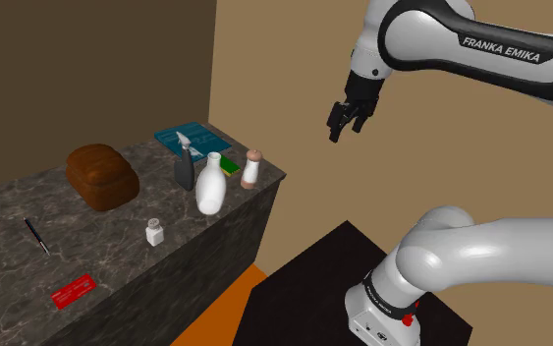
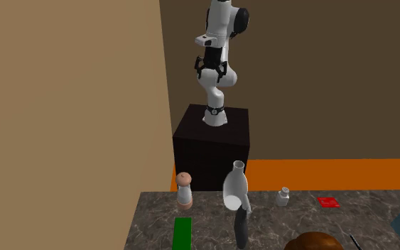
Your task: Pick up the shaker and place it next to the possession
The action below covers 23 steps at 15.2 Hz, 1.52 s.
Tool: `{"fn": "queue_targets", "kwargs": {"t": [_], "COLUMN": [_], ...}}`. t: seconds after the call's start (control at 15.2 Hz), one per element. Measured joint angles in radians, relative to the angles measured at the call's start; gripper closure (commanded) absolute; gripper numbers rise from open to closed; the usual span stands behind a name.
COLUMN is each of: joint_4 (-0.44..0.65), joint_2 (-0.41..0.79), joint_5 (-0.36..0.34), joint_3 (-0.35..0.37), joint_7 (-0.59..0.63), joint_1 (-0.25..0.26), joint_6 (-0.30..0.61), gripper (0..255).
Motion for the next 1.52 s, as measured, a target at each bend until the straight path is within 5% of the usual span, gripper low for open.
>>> {"fn": "queue_targets", "kwargs": {"t": [0.73,1.52], "joint_4": [-0.005,0.174], "joint_2": [0.261,0.709], "joint_5": [-0.012,0.039], "joint_3": [-0.067,-0.127], "joint_7": [-0.072,-0.196], "joint_1": [-0.006,-0.006], "joint_6": [0.291,0.590], "gripper": [0,0]}}
